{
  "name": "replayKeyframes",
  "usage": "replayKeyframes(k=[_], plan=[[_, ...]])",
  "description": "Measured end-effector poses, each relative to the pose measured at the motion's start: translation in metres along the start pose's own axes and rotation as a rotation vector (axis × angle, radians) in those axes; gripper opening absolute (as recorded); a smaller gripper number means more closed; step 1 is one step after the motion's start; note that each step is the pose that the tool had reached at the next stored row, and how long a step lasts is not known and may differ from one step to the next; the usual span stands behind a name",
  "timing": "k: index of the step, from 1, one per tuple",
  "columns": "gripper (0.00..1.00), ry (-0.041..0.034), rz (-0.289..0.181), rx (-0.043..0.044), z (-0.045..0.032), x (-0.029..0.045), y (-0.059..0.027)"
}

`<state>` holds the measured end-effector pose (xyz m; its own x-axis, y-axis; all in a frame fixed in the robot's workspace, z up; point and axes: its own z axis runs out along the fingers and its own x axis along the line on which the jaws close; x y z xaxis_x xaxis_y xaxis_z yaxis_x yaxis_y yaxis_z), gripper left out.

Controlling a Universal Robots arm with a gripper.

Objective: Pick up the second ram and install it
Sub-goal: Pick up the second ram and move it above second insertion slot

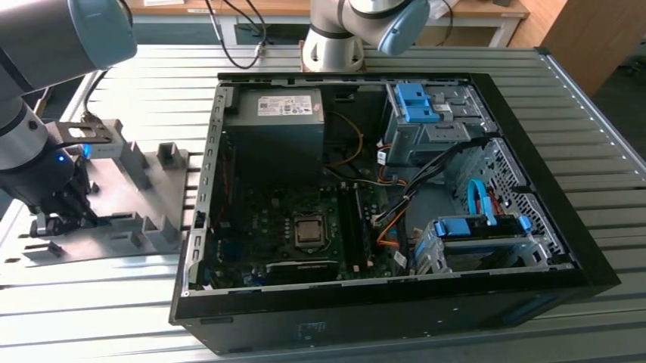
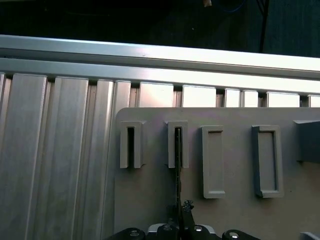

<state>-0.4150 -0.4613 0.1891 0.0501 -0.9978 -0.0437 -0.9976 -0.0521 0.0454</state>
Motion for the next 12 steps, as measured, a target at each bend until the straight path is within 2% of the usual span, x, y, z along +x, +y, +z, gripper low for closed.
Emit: replayKeyframes(k=[9, 12], plan=[[0.14, -0.0003, 0.000, 0.0001, -0.0001, 0.0000, 0.0000], [0.14, -0.0002, 0.000, -0.0001, -0.0024, -0.0001, 0.0001]])
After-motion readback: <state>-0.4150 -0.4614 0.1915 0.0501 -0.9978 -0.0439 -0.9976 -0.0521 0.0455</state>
